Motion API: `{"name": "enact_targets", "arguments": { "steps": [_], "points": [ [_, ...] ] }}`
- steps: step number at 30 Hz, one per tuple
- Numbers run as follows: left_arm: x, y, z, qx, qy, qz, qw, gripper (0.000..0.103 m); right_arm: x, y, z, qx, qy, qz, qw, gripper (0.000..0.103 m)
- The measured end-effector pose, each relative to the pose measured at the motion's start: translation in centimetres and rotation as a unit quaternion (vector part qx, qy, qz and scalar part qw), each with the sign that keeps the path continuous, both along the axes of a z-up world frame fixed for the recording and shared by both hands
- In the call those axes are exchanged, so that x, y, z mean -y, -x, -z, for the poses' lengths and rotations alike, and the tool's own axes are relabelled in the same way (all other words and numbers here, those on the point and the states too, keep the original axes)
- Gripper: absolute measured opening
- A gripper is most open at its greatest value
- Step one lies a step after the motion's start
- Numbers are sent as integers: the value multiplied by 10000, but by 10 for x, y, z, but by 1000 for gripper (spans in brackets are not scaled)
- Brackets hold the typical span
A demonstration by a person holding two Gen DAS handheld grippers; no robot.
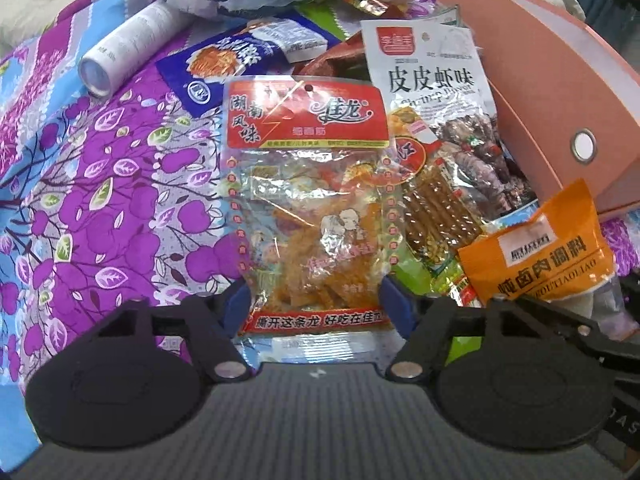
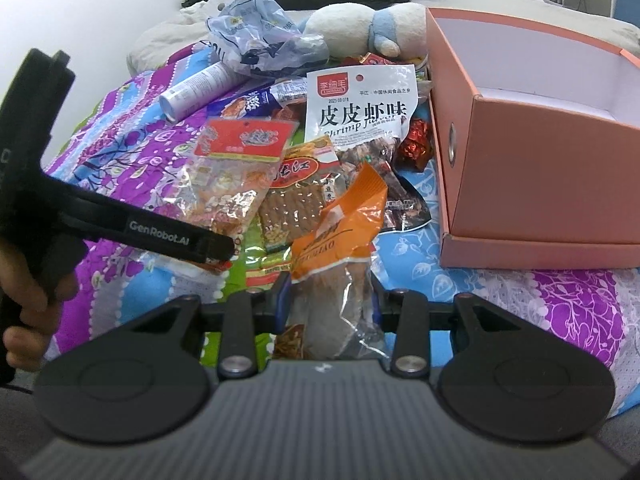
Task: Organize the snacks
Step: 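Lift both held packets and carry them over the pink box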
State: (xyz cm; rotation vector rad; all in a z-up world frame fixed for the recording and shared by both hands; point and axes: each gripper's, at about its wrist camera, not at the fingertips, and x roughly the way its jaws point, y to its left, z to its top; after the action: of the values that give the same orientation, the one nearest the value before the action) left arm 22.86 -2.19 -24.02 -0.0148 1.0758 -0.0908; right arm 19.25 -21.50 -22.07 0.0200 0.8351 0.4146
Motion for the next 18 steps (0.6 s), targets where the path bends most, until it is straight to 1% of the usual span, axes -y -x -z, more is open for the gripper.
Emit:
{"name": "enact_targets", "arguments": {
  "steps": [4, 7, 10, 18],
  "points": [
    [1, 3, -6, 33, 74, 1, 10000, 59, -1, -1, -1, 14, 42, -9, 10000, 40],
    [-1, 6, -8, 46, 192, -34, 9998, 54, -2, -1, -4, 40, 80, -3, 10000, 40],
    [-3, 9, -15, 88, 334, -84, 9994, 51, -3, -2, -8, 82, 108, 7, 9999, 40],
    [-11, 17, -43, 328, 645, -245, 9971, 50, -3, -3, -24, 248, 97, 125, 9996, 40]
  ]
}}
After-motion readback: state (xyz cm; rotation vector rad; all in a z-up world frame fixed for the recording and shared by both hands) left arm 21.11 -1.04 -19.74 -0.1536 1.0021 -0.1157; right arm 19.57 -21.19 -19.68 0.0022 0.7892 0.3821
